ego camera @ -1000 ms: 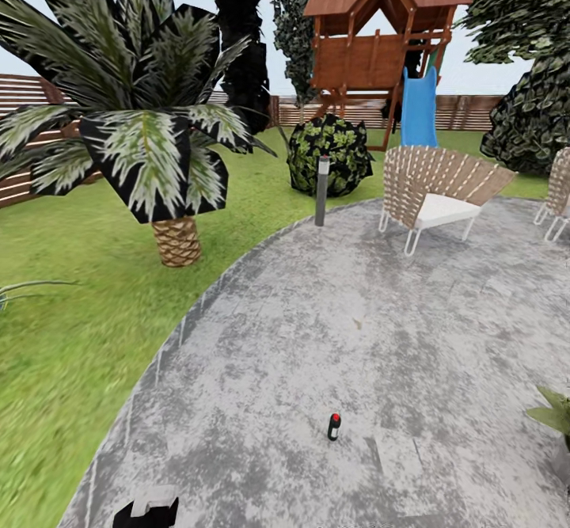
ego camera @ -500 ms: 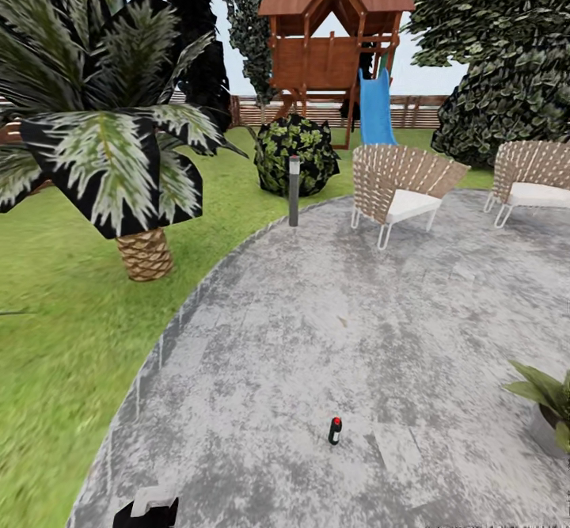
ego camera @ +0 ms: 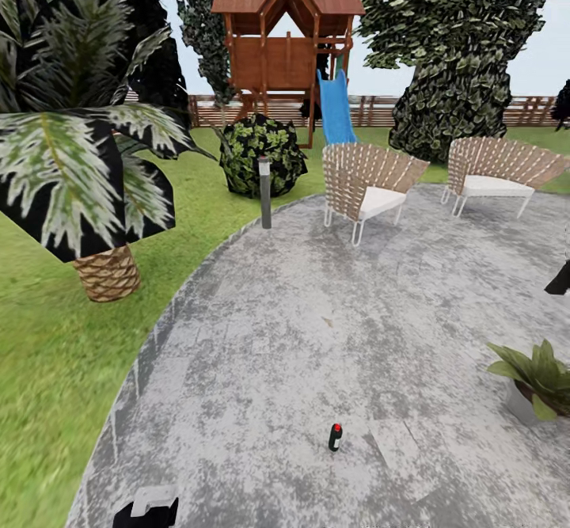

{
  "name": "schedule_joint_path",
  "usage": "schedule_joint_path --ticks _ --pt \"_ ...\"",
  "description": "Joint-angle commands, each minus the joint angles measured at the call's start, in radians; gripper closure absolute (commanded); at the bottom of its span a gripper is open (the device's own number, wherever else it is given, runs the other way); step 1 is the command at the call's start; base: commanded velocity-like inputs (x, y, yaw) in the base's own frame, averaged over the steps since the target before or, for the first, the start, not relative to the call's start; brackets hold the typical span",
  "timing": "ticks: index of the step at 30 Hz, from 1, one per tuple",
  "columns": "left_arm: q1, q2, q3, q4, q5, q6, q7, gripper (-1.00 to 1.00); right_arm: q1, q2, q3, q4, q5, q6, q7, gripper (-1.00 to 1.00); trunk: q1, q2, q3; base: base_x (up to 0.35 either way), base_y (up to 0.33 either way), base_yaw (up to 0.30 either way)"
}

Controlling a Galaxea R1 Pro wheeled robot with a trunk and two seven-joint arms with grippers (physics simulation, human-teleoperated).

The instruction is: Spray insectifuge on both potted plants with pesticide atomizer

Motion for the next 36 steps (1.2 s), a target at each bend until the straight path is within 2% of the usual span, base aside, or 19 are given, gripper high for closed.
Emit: schedule_joint_path --ticks 1,27,36 --pt "0.0 0.0 0.005 0.001 -0.001 -0.003 -0.001 -1.0 -0.001 0.0 0.001 0.001 0.004 -0.002 -0.004 -1.0 0.0 0.0 -0.001 0.006 0.071 -0.296" --pt "0.0 0.0 0.006 0.001 -0.001 -0.003 -0.001 -1.0 -0.001 0.0 0.001 0.001 0.004 -0.002 -0.004 -1.0 0.0 0.0 -0.001 0.001 0.009 -0.296" --pt "0.0 0.0 0.006 0.001 -0.001 -0.003 -0.001 -1.0 -0.001 0.0 0.001 0.001 0.004 -0.002 -0.004 -1.0 0.0 0.0 -0.001 0.0 0.282 -0.296"
